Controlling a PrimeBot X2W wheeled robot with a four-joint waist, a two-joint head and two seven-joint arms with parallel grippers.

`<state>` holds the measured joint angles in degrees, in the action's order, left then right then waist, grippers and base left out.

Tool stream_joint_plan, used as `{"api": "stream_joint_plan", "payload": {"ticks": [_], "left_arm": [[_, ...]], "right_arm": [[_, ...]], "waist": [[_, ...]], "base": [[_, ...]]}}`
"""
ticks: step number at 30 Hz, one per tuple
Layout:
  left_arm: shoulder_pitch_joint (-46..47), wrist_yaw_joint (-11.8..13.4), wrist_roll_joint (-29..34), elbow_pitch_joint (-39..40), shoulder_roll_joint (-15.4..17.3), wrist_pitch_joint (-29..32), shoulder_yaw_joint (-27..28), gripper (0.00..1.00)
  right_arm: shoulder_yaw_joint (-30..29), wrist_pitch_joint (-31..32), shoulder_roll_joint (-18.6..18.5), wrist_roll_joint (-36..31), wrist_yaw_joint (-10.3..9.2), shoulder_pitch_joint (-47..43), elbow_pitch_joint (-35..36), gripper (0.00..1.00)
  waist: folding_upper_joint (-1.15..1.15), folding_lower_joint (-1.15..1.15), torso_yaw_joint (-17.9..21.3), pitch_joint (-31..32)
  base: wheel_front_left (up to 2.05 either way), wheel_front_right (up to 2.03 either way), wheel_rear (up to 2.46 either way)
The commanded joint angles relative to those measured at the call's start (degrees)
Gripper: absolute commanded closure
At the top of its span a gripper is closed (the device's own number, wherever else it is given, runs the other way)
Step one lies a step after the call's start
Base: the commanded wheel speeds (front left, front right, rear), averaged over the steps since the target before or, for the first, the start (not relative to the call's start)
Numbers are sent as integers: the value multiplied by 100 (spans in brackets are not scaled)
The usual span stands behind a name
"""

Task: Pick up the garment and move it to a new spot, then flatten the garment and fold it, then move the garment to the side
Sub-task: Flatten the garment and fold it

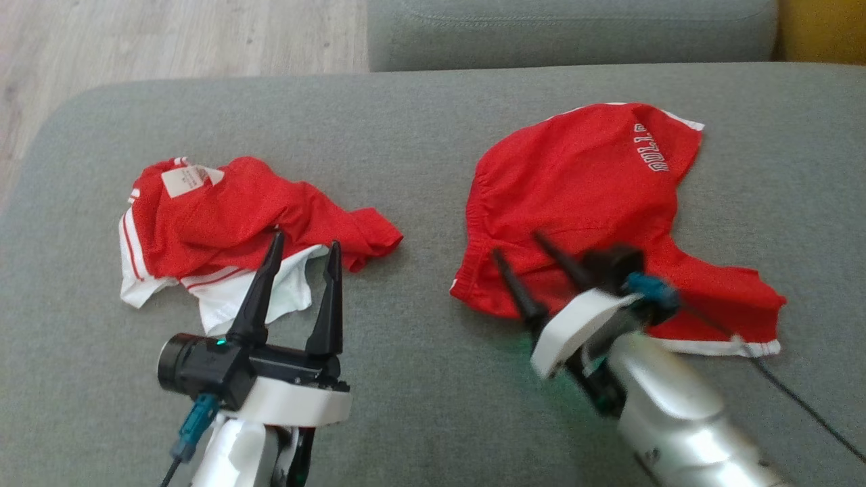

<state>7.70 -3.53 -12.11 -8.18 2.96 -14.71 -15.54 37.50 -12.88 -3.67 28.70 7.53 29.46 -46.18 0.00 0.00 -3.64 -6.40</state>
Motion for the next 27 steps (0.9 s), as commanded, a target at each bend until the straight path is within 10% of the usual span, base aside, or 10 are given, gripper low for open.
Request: {"api": "stream_joint_plan", "payload": {"ticks": [1, 13, 27], "left_arm": [[85, 23, -11, 181, -5, -29, 199, 0], [-110, 21, -91, 265, -7, -29, 306, 0], [-49, 18, -141, 274, -8, -29, 271, 0]], "right_arm": [[-205, -135, 59, -218, -4, 217, 123, 0], [-3408, -210, 11, -2574, -4, -1680, 2292, 0], [-3624, -211, 78, -2279, -4, -2511, 2870, 0]], "waist": [[0, 0, 60, 57], [0, 0, 595, 307], [0, 0, 963, 61]], "base": [[0, 0, 0], [0, 0, 0], [0, 0, 0]]}}
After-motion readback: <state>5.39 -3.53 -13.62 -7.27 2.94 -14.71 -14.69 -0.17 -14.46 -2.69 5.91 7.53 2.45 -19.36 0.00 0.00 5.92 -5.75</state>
